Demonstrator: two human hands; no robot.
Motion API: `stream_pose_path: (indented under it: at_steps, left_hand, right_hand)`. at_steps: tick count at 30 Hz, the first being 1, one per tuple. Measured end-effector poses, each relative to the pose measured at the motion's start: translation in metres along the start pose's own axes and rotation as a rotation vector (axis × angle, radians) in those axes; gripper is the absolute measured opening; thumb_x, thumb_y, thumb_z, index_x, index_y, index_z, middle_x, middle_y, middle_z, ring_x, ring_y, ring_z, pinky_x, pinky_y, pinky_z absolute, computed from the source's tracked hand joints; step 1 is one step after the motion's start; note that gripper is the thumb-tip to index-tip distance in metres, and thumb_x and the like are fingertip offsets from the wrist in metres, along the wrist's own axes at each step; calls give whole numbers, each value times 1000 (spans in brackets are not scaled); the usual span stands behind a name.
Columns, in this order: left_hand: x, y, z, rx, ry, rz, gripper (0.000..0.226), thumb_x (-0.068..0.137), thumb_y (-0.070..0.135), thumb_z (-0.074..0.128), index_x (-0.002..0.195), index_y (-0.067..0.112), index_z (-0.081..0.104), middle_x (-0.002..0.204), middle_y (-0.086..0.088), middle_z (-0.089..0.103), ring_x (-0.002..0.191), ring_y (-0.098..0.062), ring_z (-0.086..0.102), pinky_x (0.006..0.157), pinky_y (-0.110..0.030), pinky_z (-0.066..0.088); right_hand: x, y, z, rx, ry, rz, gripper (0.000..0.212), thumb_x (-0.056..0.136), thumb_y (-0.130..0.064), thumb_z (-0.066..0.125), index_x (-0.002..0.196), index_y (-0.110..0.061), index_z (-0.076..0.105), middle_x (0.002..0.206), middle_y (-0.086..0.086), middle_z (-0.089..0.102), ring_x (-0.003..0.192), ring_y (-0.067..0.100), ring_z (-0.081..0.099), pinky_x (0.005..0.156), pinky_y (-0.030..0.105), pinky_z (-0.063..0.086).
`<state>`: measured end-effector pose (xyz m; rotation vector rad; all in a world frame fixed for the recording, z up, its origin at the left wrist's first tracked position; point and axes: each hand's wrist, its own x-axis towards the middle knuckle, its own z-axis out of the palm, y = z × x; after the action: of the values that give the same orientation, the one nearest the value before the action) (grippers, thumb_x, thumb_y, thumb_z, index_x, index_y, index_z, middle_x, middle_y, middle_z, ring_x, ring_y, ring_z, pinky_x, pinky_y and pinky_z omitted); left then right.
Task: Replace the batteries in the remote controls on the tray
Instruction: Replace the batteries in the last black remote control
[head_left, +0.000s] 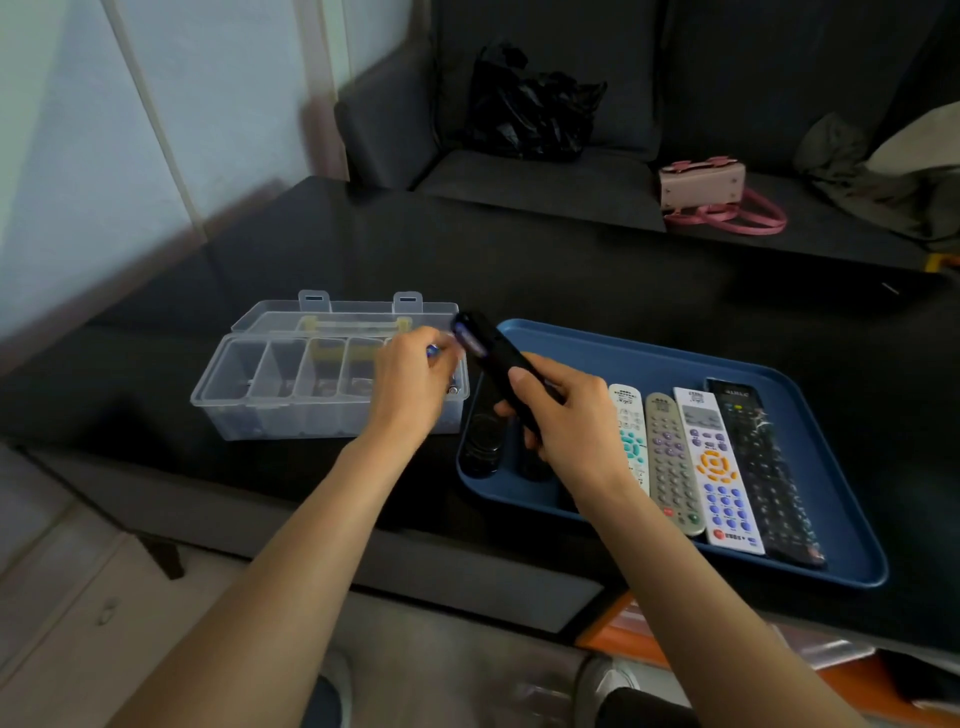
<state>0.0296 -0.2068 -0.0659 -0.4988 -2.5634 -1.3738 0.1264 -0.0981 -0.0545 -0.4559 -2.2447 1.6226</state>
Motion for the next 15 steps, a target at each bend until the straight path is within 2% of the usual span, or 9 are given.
stream_pose_path:
  at_steps: [3, 6, 9, 11, 15]
  left_hand:
    - [0, 0, 5, -48, -11, -17, 16, 88, 7, 53, 73, 12, 56, 61, 4, 50, 60, -12, 48, 53, -20, 33]
    - [4, -1, 5, -37, 7, -51, 13, 92, 12, 49, 87, 11, 61, 69, 4, 55, 62, -5, 49, 53, -7, 36]
    - [4, -3, 5, -130, 50, -95, 13, 94, 19, 50, 102, 16, 59, 80, 8, 62, 68, 0, 54, 61, -4, 41]
    - [3, 0, 5, -136, 66, -51, 18, 90, 24, 59, 104, 15, 64, 90, 8, 63, 72, 1, 55, 66, -2, 41]
    - [-1, 2, 9, -140, 157, -24, 23, 81, 22, 71, 101, 12, 68, 92, 7, 65, 81, -2, 57, 65, 0, 40]
  right_hand:
    - [1, -10, 2, 50, -14, -6, 16, 96, -23, 52, 99, -27, 68, 70, 3, 69, 42, -1, 50, 42, 13, 36]
    - [2, -10, 3, 115, -11, 85, 16, 96, -24, 52, 91, -32, 65, 72, 7, 71, 41, 2, 49, 39, 17, 38]
    - [2, -6, 2, 110, -1, 140, 17, 97, -24, 51, 92, -29, 67, 73, 8, 71, 42, 4, 49, 40, 18, 37]
    - [3, -5, 2, 106, -6, 138, 19, 97, -25, 51, 86, -32, 65, 73, 7, 71, 41, 1, 49, 41, 16, 38]
    - [2, -6, 4, 77, -5, 125, 25, 97, -25, 51, 77, -37, 60, 73, 5, 70, 41, 0, 49, 42, 16, 39]
